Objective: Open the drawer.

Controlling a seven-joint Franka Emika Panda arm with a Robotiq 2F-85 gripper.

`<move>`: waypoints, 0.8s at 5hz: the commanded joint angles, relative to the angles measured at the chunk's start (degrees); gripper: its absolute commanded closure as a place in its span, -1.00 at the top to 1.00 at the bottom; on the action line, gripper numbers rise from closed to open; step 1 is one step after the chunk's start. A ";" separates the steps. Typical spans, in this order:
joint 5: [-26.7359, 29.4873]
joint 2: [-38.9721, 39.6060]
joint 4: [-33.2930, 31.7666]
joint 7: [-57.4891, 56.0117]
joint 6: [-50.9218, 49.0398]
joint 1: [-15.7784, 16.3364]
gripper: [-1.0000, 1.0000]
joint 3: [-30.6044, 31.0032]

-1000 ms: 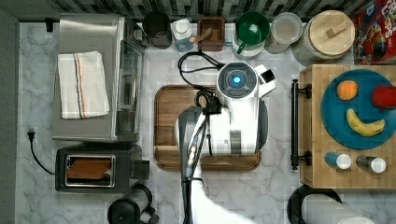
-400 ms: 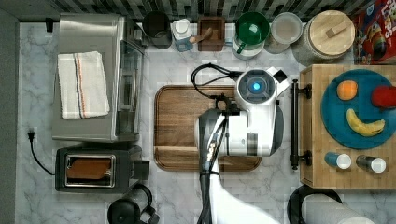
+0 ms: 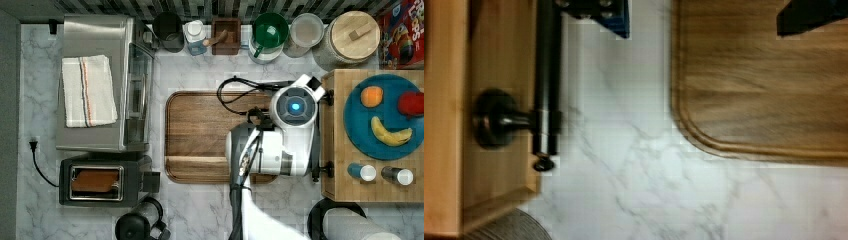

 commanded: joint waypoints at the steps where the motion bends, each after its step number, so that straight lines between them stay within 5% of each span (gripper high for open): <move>1: -1.04 -3.67 -1.30 -10.96 1.97 -4.78 1.00 -3.11; 4: 0.34 -2.38 -3.01 -10.42 6.04 -6.04 1.00 -1.69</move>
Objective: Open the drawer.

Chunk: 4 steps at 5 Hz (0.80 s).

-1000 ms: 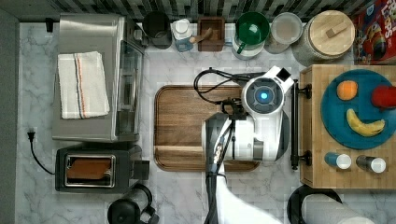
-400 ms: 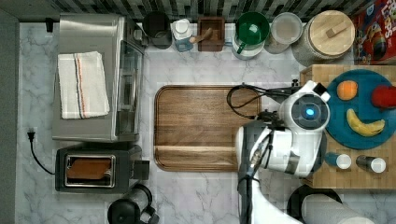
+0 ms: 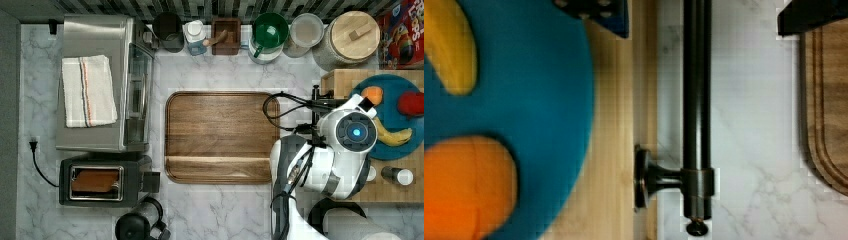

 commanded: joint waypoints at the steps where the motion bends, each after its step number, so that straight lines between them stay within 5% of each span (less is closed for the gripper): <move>1: 1.41 -2.58 -2.21 -0.39 1.97 2.31 1.00 2.70; 4: -0.95 1.77 -3.06 -3.00 12.10 -1.14 1.00 1.89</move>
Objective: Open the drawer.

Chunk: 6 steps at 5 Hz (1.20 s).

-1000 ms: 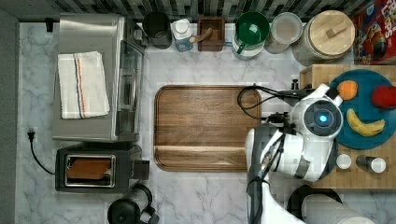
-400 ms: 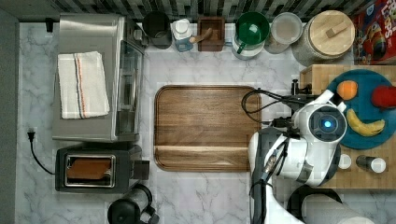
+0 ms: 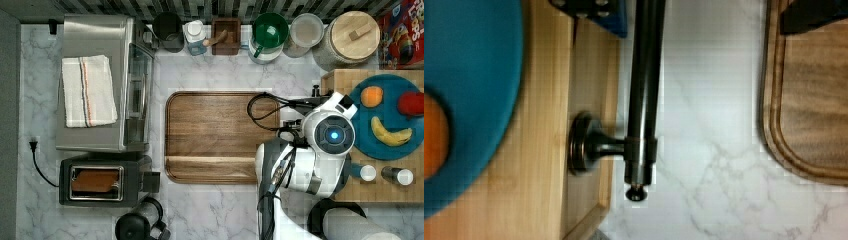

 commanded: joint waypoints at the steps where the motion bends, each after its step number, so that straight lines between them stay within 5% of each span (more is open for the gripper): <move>1: -0.54 3.23 -0.45 -3.24 8.06 -2.09 1.00 -1.62; 5: -7.14 4.46 -4.57 11.62 10.65 1.80 1.00 -2.62; 6: -5.95 5.54 -4.34 7.84 11.79 0.29 1.00 -1.10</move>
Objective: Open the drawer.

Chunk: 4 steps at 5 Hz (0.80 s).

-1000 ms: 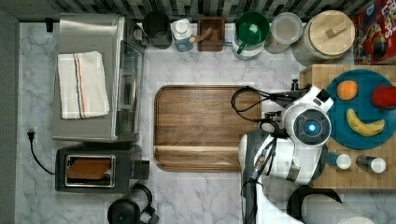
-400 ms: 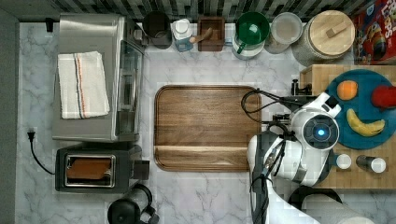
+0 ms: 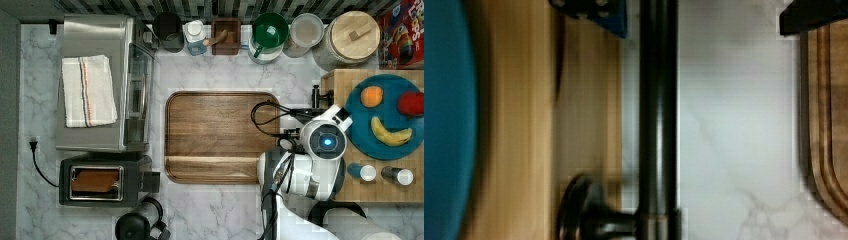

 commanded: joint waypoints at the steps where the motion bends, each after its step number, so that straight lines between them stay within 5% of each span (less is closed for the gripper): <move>1: 0.97 1.90 -0.45 -1.57 7.48 0.50 1.00 2.02; 4: 3.62 1.86 -0.83 -1.92 3.97 2.00 1.00 6.94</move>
